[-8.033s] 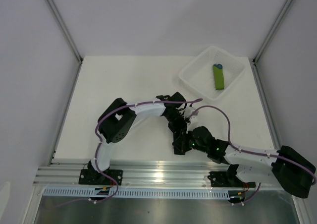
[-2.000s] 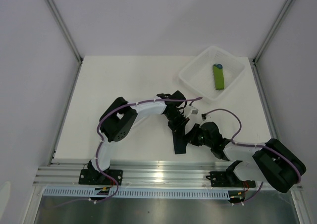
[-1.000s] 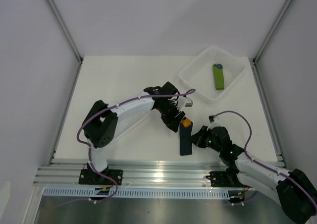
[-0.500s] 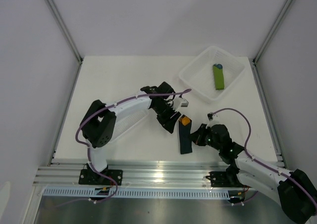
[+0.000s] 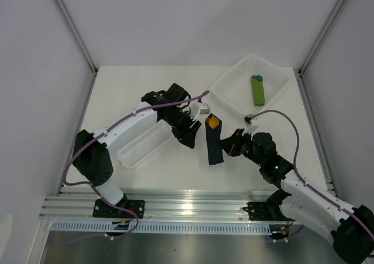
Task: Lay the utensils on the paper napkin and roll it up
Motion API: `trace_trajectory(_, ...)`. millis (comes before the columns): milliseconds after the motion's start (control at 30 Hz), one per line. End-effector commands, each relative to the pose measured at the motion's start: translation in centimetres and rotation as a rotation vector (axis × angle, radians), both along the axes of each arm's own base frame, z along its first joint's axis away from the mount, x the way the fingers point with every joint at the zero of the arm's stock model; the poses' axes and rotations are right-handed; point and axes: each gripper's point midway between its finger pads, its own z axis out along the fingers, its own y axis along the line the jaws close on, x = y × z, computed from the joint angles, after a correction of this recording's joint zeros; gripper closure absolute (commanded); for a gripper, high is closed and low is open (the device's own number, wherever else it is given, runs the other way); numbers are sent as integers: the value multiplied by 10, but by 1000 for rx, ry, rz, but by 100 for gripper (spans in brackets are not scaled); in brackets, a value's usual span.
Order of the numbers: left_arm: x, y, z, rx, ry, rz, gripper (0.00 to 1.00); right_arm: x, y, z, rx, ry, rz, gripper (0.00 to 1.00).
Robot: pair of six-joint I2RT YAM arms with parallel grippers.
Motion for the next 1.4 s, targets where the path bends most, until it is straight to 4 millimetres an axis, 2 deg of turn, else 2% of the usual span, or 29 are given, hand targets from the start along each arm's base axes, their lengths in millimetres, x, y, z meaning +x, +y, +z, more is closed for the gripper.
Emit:
trace_trajectory(0,-14,15,62,-72,-116,-60,48,8,7,73,47,-187,43,100)
trace_trajectory(33,-16,21,77,-85,-166,-64,47,9,8,96,68,-235,48,100)
trace_trajectory(100,-17,26,97,-103,-230,-69,45,9,9,117,77,-300,67,100)
trace_trajectory(133,-18,30,108,-113,-272,-60,40,8,10,136,93,-344,75,100)
trace_trajectory(200,-16,30,123,-146,-321,-36,36,6,13,159,111,-421,104,100)
trace_trajectory(233,-17,31,134,-169,-351,-23,30,4,14,170,122,-458,119,100)
trace_trajectory(267,-17,31,141,-190,-361,-6,27,2,15,187,131,-508,133,100)
trace_trajectory(333,-15,26,162,-256,-419,-1,23,-5,18,211,157,-576,170,100)
trace_trajectory(367,-18,26,176,-296,-449,5,22,-9,17,229,174,-624,180,100)
trace_trajectory(467,-17,23,213,-411,-553,26,16,-19,17,256,201,-706,210,100)
trace_trajectory(500,-18,21,222,-437,-564,32,15,-24,14,271,225,-752,210,100)
trace_trajectory(533,-16,19,231,-461,-574,44,14,-28,13,277,235,-775,217,100)
trace_trajectory(600,-14,13,237,-487,-542,74,13,-36,10,294,271,-829,218,100)
trace_trajectory(733,-20,-8,246,-547,-520,32,11,-45,9,311,316,-881,223,100)
trace_trajectory(800,-29,-14,260,-587,-533,-18,11,-46,8,318,325,-903,211,100)
trace_trajectory(933,-38,-30,265,-589,-563,-92,10,-51,9,330,356,-938,211,100)
trace_trajectory(1000,-40,-32,273,-617,-572,-103,10,-52,10,336,367,-949,205,100)
trace_trajectory(1200,-47,-37,282,-658,-558,-121,11,-52,5,351,402,-993,159,100)
trace_trajectory(1367,-46,-37,307,-711,-594,-103,11,-51,-1,365,470,-1020,105,100)
